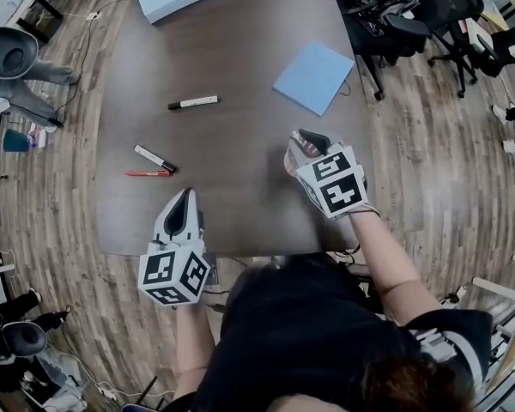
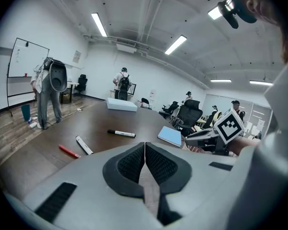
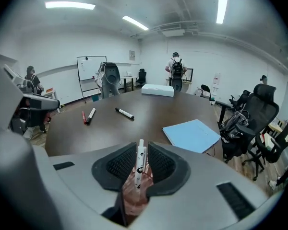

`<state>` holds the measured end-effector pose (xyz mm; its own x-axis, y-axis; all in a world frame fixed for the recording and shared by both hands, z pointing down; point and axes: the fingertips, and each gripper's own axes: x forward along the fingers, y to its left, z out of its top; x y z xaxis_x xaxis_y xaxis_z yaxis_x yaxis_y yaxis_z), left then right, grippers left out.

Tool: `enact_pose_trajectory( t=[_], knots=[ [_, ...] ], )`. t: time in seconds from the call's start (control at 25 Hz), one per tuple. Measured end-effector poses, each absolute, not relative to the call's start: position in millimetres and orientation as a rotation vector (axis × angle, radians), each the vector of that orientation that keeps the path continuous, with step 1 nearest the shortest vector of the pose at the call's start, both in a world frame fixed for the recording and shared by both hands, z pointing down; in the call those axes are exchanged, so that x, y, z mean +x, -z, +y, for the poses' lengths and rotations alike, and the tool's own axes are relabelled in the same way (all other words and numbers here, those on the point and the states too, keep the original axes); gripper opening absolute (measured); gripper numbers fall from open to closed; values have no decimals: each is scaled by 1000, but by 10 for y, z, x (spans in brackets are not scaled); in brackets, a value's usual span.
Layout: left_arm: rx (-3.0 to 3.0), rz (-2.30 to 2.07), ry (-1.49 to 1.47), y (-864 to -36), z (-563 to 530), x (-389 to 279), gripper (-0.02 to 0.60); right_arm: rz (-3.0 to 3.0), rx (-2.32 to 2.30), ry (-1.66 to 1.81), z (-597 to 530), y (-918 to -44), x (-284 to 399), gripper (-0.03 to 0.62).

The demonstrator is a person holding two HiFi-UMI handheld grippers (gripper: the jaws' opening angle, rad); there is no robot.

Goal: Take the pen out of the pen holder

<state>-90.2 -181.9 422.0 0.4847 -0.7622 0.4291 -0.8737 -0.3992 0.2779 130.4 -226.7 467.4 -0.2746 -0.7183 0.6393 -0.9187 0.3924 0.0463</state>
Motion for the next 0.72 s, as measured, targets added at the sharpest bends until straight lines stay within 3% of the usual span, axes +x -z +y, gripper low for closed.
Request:
enact_pose_trajectory(
  t=[0.72],
  knots=[
    [2258, -1411, -271, -4104, -1700, -1147, 29, -2148, 1437, -308, -2190, -4194, 1203, 75]
  ],
)
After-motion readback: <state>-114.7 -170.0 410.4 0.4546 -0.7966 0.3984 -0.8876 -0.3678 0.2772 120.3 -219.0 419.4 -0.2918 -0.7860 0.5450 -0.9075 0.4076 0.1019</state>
